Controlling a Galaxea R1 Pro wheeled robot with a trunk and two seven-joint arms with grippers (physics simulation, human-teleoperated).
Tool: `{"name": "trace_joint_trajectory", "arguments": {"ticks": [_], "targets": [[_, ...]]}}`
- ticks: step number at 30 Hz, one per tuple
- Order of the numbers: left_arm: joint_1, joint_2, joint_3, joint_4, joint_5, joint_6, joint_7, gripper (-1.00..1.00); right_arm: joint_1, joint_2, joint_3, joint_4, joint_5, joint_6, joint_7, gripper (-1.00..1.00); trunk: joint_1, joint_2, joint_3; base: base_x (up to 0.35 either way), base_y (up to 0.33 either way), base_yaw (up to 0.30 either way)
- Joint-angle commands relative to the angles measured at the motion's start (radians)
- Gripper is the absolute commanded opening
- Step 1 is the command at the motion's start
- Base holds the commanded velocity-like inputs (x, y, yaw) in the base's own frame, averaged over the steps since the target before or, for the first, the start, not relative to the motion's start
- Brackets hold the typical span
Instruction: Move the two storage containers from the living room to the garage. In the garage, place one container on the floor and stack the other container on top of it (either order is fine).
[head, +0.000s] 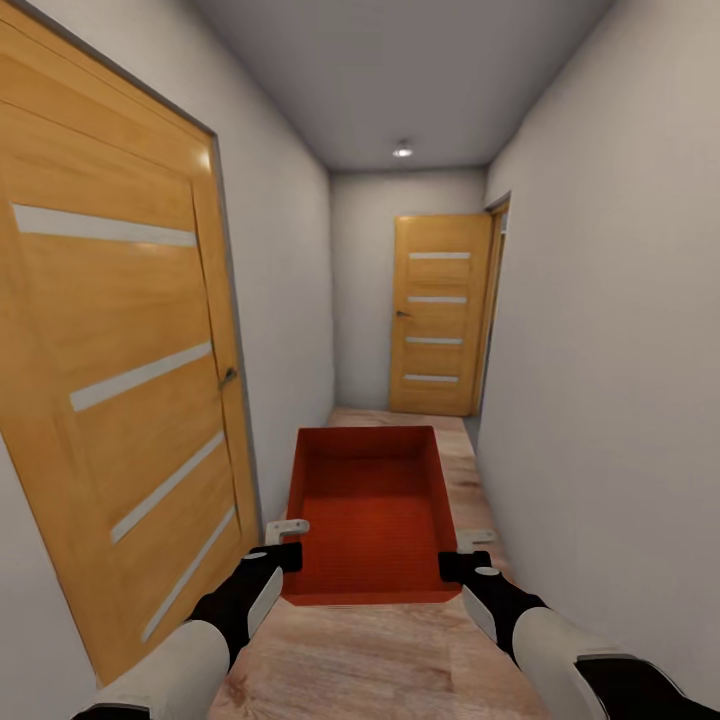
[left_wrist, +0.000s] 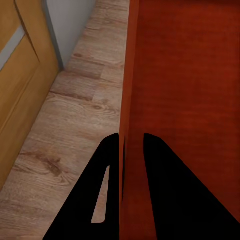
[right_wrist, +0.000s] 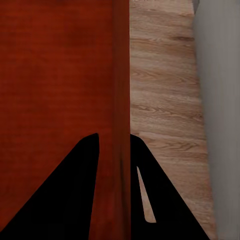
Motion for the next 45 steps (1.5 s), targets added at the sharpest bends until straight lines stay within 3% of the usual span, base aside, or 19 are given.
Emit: {"name": "trace_joint_trajectory", "arguments": {"ticks": [1, 45], "targets": [[0.001, 0.043, -0.002, -0.002, -0.011, 0.008, 0.021, -1.0, -0.001, 0.0, -0.042, -0.001, 0.008, -0.003, -0.004, -1.0, 0.001, 0.0, 0.0, 0.324, 0.0, 0.0], [0.001, 0.043, -0.002, -0.002, -0.011, 0.008, 0.021, -1.0, -0.001, 0.0, -0.042, -0.001, 0.008, -0.005, -0.002, -1.0, 0.001, 0.0, 0.0, 0.324, 0.0, 0.0]]}}
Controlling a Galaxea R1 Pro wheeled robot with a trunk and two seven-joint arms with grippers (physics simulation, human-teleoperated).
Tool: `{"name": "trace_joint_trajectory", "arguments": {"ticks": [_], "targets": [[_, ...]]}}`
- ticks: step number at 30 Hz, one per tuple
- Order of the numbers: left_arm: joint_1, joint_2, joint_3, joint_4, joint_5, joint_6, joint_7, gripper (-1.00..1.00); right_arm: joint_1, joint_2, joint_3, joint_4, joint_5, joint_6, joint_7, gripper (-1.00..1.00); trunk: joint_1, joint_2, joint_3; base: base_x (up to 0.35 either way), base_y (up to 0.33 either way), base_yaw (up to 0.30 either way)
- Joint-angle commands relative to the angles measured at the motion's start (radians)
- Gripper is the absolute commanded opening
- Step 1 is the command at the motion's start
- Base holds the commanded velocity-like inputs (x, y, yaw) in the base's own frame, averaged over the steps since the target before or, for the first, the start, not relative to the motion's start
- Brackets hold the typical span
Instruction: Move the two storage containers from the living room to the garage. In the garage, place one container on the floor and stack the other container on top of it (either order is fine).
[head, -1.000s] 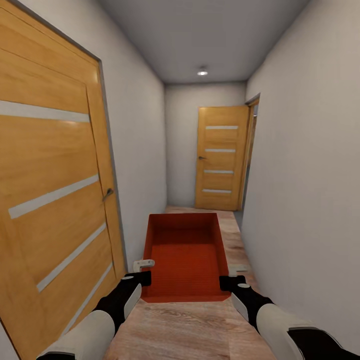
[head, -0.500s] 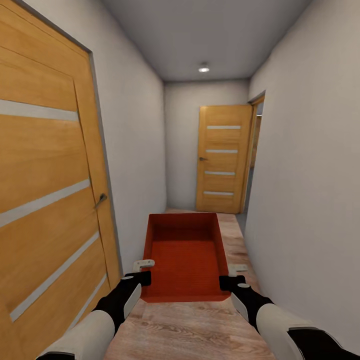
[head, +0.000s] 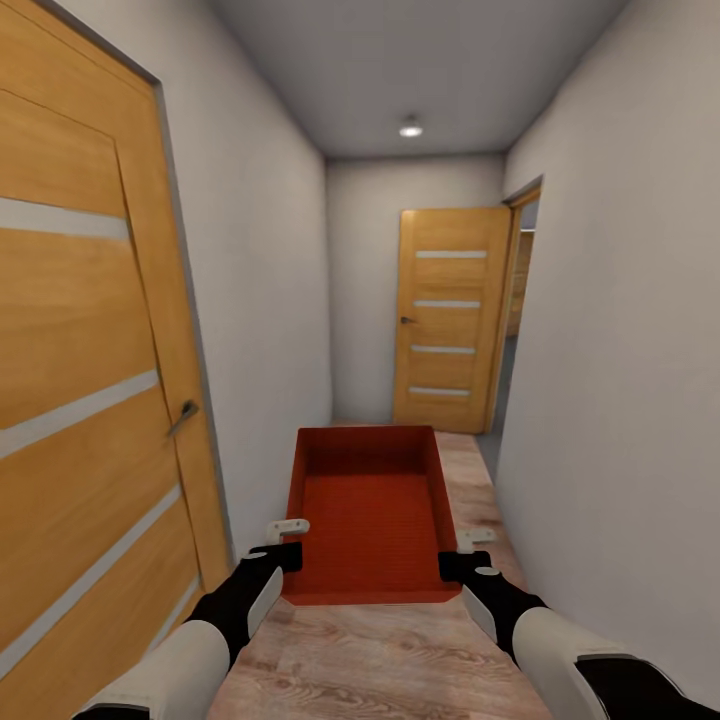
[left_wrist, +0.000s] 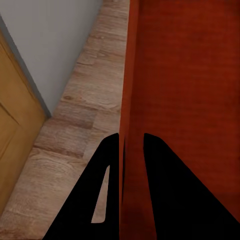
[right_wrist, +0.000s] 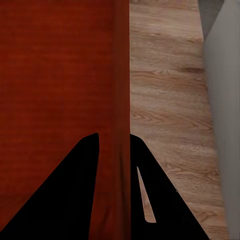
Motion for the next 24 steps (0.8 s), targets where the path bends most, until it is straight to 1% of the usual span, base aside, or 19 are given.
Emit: {"name": "trace_joint_trajectory", "arguments": {"ticks": [1, 4, 11, 24], "targets": [[0.001, 0.043, -0.002, -0.001, -0.01, 0.008, 0.02, -1.0, -0.001, 0.0, -0.041, -0.001, 0.007, -0.003, -0.003, -1.0, 0.001, -0.001, 0.0, 0.324, 0.0, 0.0], [0.001, 0.043, -0.002, -0.002, -0.01, 0.008, 0.02, -1.0, -0.001, 0.001, -0.041, -0.001, 0.008, -0.002, -0.004, -1.0, 0.001, -0.001, 0.0, 0.323, 0.0, -0.069], [0.001, 0.043, -0.002, -0.004, -0.01, 0.008, 0.02, -1.0, -0.001, 0.001, -0.041, -0.001, 0.007, -0.002, -0.005, -1.0, 0.001, -0.001, 0.0, 0.324, 0.0, -0.21], [0.001, 0.043, -0.002, -0.004, -0.01, 0.008, 0.02, -1.0, -0.001, 0.001, -0.041, -0.001, 0.007, 0.0, -0.004, -1.0, 0.001, -0.001, 0.0, 0.324, 0.0, -0.014]]}}
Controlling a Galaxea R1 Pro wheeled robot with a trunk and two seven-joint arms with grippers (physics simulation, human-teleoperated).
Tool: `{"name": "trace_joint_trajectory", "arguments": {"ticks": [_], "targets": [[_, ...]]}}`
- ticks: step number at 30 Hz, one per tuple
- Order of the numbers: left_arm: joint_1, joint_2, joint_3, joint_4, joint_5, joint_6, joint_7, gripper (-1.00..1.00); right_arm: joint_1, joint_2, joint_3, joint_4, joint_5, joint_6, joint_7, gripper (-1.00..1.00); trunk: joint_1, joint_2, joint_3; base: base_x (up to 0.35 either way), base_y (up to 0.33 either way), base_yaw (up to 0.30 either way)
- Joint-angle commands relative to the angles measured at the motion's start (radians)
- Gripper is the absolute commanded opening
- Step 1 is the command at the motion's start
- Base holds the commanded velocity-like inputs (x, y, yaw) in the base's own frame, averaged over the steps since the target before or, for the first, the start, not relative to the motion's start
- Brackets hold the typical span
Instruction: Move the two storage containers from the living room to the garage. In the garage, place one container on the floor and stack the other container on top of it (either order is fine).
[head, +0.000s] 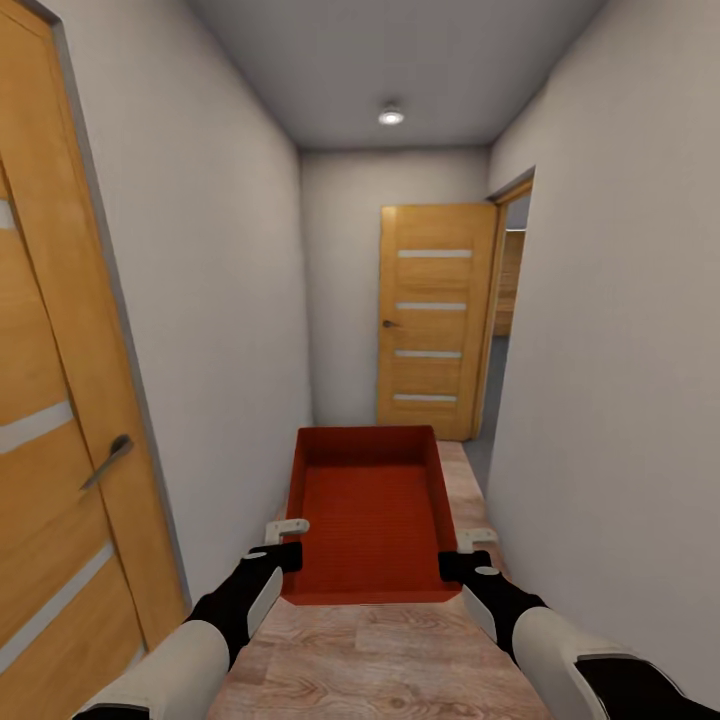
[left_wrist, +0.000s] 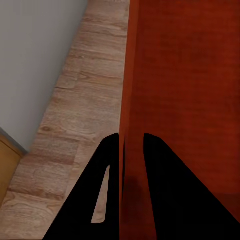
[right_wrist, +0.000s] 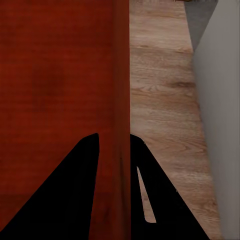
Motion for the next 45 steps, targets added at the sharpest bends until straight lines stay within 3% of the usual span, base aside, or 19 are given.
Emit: {"name": "trace_joint_trajectory", "arguments": {"ticks": [1, 45], "targets": [[0.0, 0.042, 0.0, -0.004, -0.015, 0.008, 0.019, -1.0, -0.001, 0.0, -0.041, 0.001, 0.005, -0.003, -0.004, -1.0, 0.001, -0.001, 0.0, 0.323, 0.0, 0.0], [0.0, 0.042, 0.0, -0.004, -0.015, 0.008, 0.019, -1.0, -0.001, -0.001, -0.041, 0.001, 0.004, -0.008, -0.004, -1.0, 0.001, -0.001, 0.0, 0.324, 0.0, -0.025]]}}
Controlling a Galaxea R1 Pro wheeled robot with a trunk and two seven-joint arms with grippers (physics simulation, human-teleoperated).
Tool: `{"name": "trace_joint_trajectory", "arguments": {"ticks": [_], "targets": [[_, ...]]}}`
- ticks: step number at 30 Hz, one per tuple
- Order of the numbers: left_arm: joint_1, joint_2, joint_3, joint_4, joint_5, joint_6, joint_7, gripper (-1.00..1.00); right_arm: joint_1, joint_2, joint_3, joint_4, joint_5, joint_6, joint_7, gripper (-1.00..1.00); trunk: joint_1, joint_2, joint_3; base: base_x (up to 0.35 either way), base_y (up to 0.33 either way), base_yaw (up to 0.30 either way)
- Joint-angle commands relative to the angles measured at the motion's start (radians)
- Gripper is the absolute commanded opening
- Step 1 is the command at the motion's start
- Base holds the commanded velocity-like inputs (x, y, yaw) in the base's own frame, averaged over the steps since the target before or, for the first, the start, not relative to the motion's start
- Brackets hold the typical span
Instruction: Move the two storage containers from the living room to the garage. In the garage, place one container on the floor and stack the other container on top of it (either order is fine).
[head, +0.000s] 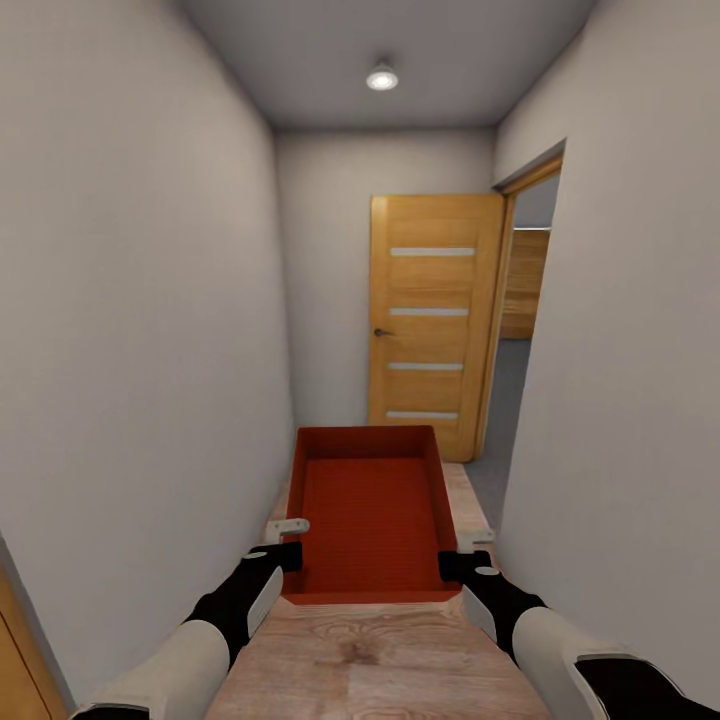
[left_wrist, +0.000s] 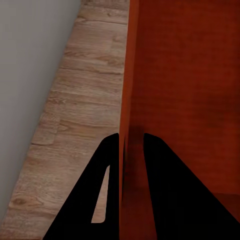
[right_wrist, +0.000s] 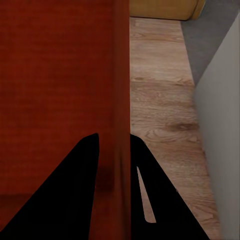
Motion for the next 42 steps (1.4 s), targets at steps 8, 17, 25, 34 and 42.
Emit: {"name": "trace_joint_trajectory", "arguments": {"ticks": [8, 17, 25, 34, 42], "targets": [[0.001, 0.043, -0.001, -0.002, -0.011, 0.008, 0.02, -1.0, -0.001, 0.0, -0.042, 0.0, 0.008, -0.003, -0.004, -1.0, 0.001, -0.001, 0.0, 0.324, 0.0, 0.0], [0.001, 0.048, -0.001, -0.002, -0.011, 0.008, 0.02, -1.0, -0.001, 0.0, -0.042, 0.0, 0.008, -0.003, -0.004, -1.0, 0.001, -0.001, 0.0, 0.324, 0.0, 0.0], [0.001, 0.049, -0.001, -0.002, -0.011, 0.008, 0.02, -1.0, -0.001, 0.0, -0.042, 0.0, 0.008, -0.003, -0.004, -1.0, 0.001, -0.001, 0.0, 0.324, 0.0, 0.0], [0.0, 0.049, -0.001, -0.002, -0.011, 0.008, 0.02, -1.0, -0.001, 0.0, -0.042, 0.0, 0.008, -0.003, -0.004, -1.0, 0.001, -0.001, 0.0, 0.324, 0.0, 0.0], [0.001, 0.049, -0.001, -0.002, -0.011, 0.008, 0.02, -1.0, -0.001, 0.0, -0.042, 0.0, 0.008, -0.003, -0.004, -1.0, 0.001, -0.001, 0.0, 0.324, 0.0, 0.0]]}}
